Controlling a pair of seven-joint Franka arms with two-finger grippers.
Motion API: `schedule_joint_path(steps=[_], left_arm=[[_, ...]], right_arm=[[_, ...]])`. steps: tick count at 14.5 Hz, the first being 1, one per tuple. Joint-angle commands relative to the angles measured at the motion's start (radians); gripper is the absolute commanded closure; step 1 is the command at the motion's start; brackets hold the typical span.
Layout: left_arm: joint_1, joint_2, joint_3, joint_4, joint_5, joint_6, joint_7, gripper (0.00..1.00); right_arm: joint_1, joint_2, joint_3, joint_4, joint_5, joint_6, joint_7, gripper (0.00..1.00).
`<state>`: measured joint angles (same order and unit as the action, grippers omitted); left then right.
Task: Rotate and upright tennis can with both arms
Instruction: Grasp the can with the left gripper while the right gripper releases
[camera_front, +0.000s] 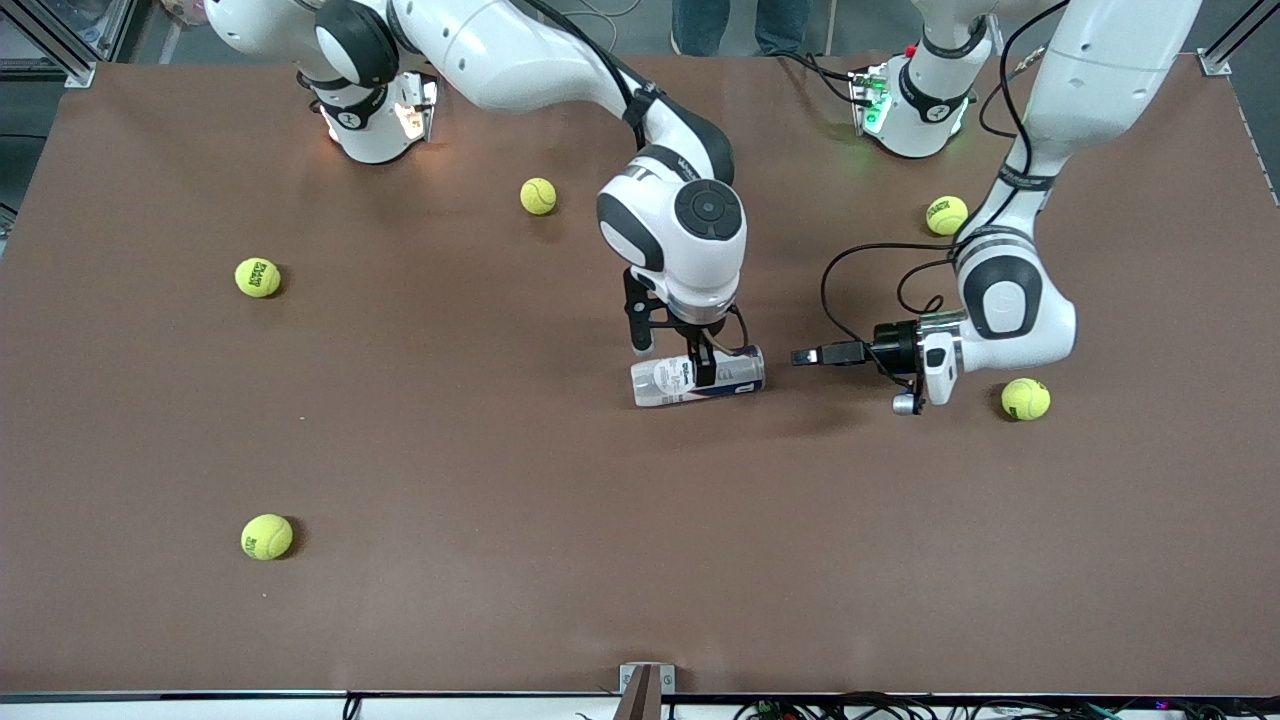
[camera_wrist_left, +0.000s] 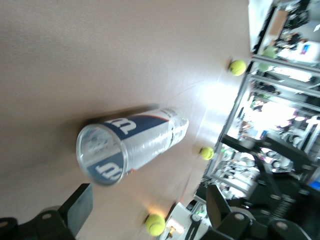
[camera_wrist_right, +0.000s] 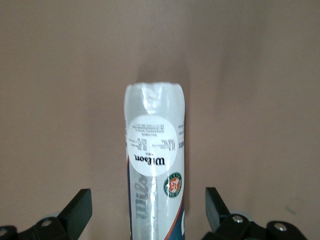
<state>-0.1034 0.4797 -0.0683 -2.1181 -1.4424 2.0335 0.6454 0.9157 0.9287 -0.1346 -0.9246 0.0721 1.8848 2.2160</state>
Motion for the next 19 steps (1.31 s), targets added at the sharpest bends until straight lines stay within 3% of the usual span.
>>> schedule_joint_path(steps=[1, 5, 6, 7, 10, 13, 14, 19], left_arm=[[-0.048, 0.040, -0.021, -0.010, -0.116, 0.082, 0.080, 0.00], [-0.088, 0.077, -0.022, 0.012, -0.211, 0.103, 0.152, 0.01], [-0.091, 0.085, -0.022, 0.013, -0.214, 0.103, 0.161, 0.05], [-0.091, 0.086, -0.022, 0.013, -0.223, 0.103, 0.163, 0.15], [-0.098, 0.086, -0.024, 0.018, -0.240, 0.103, 0.163, 0.69], [-0.098, 0.085, -0.024, 0.026, -0.240, 0.103, 0.163, 0.93], [-0.098, 0.085, -0.024, 0.027, -0.240, 0.103, 0.163, 0.98], [-0.096, 0.063, -0.016, 0.067, -0.208, 0.103, 0.143, 1.00]], right_arm=[[-0.076, -0.065, 0.010, -0.025, 0.009, -0.103, -0.242, 0.00], [-0.225, -0.180, 0.009, -0.051, 0.020, -0.216, -0.698, 0.00], [-0.268, -0.204, 0.007, -0.075, 0.018, -0.239, -0.819, 0.00], [-0.314, -0.226, 0.007, -0.094, 0.018, -0.251, -0.946, 0.00], [-0.443, -0.302, 0.004, -0.190, 0.015, -0.262, -1.310, 0.00], [-0.567, -0.376, 0.001, -0.281, 0.003, -0.262, -1.637, 0.00], [-0.599, -0.390, -0.002, -0.293, -0.003, -0.263, -1.726, 0.00], [-0.816, -0.458, 0.000, -0.338, -0.057, -0.274, -2.169, 0.00]])
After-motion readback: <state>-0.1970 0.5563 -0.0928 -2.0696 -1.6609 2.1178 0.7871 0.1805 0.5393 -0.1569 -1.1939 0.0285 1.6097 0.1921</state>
